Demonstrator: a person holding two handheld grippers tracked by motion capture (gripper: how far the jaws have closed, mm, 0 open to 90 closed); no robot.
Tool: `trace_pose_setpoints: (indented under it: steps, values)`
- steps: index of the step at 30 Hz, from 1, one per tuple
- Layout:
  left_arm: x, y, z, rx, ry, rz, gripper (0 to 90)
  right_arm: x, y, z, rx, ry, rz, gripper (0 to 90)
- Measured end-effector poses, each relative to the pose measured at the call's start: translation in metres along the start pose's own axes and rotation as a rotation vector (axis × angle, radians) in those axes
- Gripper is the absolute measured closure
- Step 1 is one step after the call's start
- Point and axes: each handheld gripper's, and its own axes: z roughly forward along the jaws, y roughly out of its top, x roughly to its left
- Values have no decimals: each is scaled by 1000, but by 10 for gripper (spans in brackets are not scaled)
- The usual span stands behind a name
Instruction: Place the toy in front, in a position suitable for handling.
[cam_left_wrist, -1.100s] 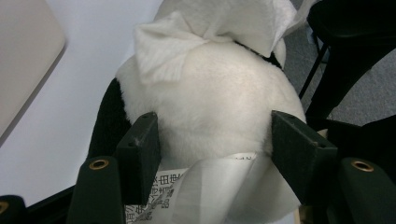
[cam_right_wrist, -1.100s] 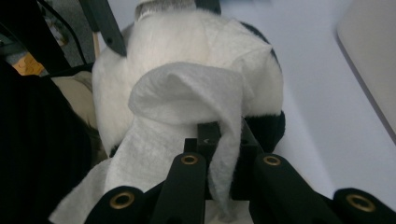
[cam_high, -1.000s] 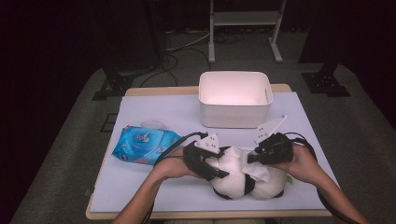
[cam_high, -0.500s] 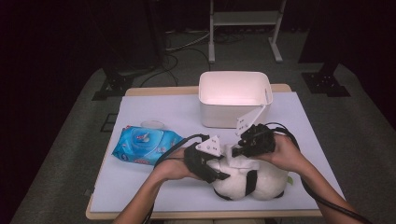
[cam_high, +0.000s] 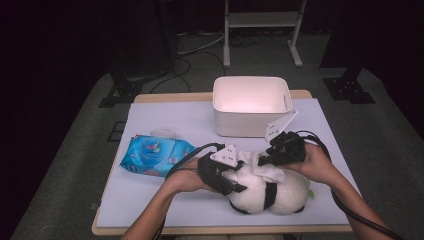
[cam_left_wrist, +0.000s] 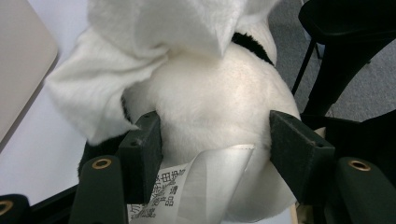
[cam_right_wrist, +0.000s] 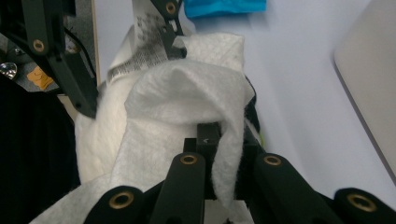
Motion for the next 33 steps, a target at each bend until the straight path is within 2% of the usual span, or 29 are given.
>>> trace_pose_setpoints:
  steps: [8,17,25,33]
  values:
    - [4,0,-1,17,-2,-11,370,-4,-29,-8,12,-15,51,850]
    - [3,5,1,26,-9,1,373,3,-51,-19,0,-28,74,849]
    - [4,4,0,28,-16,-14,371,14,-50,-16,-8,-38,49,849]
    - [7,4,-3,51,-2,-32,343,17,-42,-7,-33,-27,37,849]
